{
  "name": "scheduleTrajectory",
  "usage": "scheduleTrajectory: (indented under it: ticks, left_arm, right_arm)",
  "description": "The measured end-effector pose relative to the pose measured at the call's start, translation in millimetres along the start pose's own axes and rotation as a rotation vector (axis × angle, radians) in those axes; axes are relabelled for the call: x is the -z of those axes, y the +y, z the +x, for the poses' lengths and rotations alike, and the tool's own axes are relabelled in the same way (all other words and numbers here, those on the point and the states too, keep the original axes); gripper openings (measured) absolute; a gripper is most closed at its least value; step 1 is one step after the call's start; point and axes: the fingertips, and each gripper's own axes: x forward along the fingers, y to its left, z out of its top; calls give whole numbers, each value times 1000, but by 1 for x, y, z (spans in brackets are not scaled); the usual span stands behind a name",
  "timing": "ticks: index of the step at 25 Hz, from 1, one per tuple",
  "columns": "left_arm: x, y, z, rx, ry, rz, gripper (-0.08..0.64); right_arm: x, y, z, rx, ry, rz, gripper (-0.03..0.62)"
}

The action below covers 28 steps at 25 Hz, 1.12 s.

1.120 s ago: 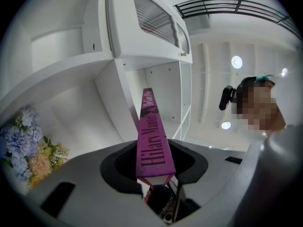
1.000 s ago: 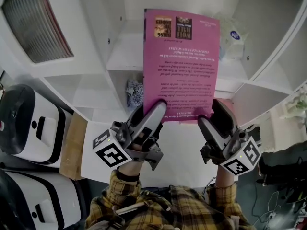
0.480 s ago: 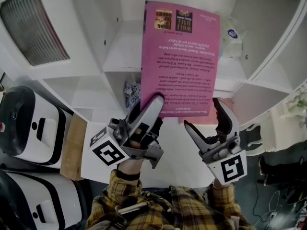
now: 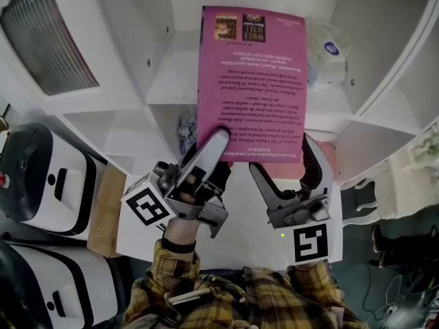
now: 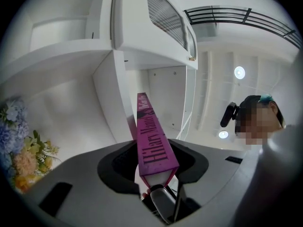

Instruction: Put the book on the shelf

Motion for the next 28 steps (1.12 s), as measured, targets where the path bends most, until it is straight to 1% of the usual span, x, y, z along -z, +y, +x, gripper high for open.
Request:
scheduleTrajectory:
  ticks: [2,5,7,12,16,18,20,23,24,26,28]
  left_arm:
    - [-2,-1,2,9,9,6,182]
    - [-4,-9,5,38,19,43,225]
    - [-3,-12,6,48,26,67,239]
    - [3,-16,5,65,47,112,245]
    - [11,-16,3,54,68,165,245]
    - [15,-12,5,44,76,177,245]
    - [18,-9,9,46,79,171,244]
    - [21,-4,17,40,74,163,244]
    - [21,-2,20,32,68,168,241]
    - [18,3,23,19,50,179,235]
    - [14,7,26,7,31,183,227]
  right_arm:
    - [-3,0,2,-6,-10,39,350]
    - [-10,1,4,-18,-47,106,350]
    - [-18,1,7,-22,-79,114,350]
    - [-28,-3,15,-18,-104,127,348]
    - [-33,-8,16,-16,-116,137,348]
    - [-32,-12,17,-14,-113,140,348]
    - [-32,-17,19,-9,-111,143,348]
    - [-33,-28,20,17,-115,120,348]
    - [-32,-32,22,29,-101,95,348]
    - [-20,-37,28,43,-39,37,347]
    - [-10,-38,33,43,-7,13,347]
